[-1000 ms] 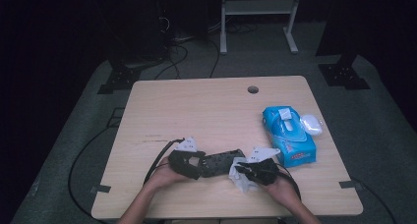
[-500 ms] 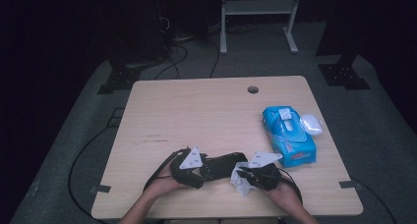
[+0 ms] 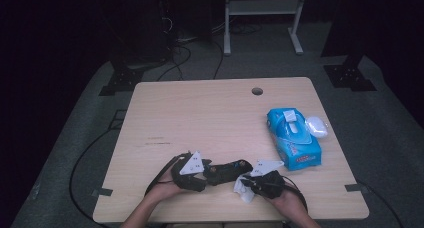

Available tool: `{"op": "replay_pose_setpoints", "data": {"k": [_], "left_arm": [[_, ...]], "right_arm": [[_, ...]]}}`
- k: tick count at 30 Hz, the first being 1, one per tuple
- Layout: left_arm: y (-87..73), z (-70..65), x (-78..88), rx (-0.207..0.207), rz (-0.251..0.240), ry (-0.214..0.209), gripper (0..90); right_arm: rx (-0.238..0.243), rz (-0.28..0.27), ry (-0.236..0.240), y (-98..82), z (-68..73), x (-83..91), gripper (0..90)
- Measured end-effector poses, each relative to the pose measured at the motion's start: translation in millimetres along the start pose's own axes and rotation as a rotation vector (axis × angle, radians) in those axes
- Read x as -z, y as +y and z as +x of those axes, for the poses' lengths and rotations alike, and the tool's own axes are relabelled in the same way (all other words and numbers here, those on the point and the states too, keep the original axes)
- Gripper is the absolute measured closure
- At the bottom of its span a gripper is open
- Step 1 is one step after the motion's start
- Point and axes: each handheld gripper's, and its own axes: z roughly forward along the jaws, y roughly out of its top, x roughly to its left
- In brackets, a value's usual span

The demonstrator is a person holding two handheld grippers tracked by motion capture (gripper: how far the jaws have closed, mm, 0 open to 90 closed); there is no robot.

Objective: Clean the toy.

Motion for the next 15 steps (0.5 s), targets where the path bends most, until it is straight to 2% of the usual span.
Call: {"op": "replay_pose_setpoints", "data": {"k": [3, 8, 9, 11, 13, 15], "left_arm": [[-1.0, 1.4, -3.4, 0.017, 0.004, -0.014, 39.2], [-2.2, 3.6, -6.4, 0.016, 0.003, -0.028, 52.9], [-2.5, 4.3, -6.2, 0.023, -0.008, -0.034, 54.3], [-2.2, 4.7, -6.1, 0.031, -0.019, -0.021, 57.6], [-1.7, 5.3, -7.3, 0.032, -0.016, 0.019, 58.2], [-2.1, 8.7, -8.5, 0.046, -0.020, 0.017, 58.2]], "right_arm": [[-0.007, -0.015, -0.001, -0.1, 0.3, 0.2, 83.1], [-0.022, -0.036, -0.003, 3.2, -2.9, 3.5, 83.1], [-0.029, -0.049, -0.002, 3.6, -3.9, 5.7, 83.2], [-0.040, -0.082, 0.004, 5.1, -5.5, 11.7, 83.2], [-0.049, -0.119, 0.004, 8.1, -5.9, 19.1, 83.2], [-0.058, -0.176, 0.002, 15.2, -6.8, 28.3, 83.2]]}}
